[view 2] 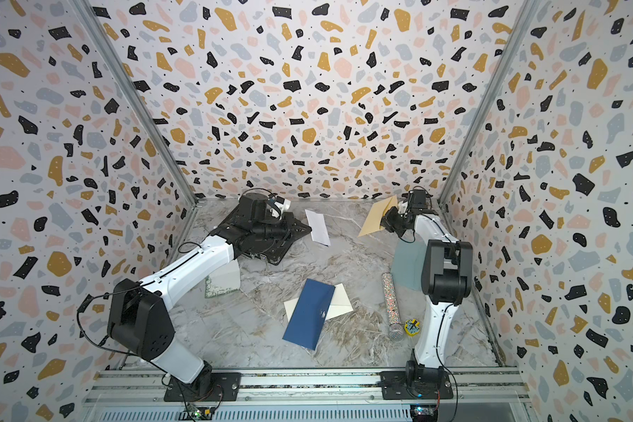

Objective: Take the letter paper out of the envelope
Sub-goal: Place the envelope at the center of the board.

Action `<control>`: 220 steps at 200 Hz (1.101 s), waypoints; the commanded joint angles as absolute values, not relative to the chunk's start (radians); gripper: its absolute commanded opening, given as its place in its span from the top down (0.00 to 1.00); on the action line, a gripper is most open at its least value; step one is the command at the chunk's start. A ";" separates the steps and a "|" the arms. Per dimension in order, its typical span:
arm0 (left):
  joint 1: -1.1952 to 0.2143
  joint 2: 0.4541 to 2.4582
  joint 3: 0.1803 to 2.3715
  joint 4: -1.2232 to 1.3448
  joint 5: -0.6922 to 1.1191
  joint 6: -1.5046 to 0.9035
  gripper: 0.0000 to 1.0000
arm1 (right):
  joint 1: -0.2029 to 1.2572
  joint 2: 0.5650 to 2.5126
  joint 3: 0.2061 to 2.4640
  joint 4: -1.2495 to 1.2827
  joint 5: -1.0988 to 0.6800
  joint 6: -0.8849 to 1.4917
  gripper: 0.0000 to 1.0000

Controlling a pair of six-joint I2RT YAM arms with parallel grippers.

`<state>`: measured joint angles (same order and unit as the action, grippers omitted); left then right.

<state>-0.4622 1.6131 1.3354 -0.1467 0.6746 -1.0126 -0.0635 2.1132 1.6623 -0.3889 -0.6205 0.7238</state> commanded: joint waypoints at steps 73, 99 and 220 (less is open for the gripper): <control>-0.448 1.597 1.347 -0.117 0.721 -0.968 1.00 | -0.123 2.122 1.709 -0.580 -0.538 0.566 0.62; -0.446 1.623 1.369 -0.102 0.751 -0.974 1.00 | -0.122 2.094 1.732 -0.644 -0.461 0.553 0.59; -0.424 1.703 1.414 0.094 0.871 -1.129 1.00 | 0.149 1.493 1.223 -0.059 -0.609 1.156 0.58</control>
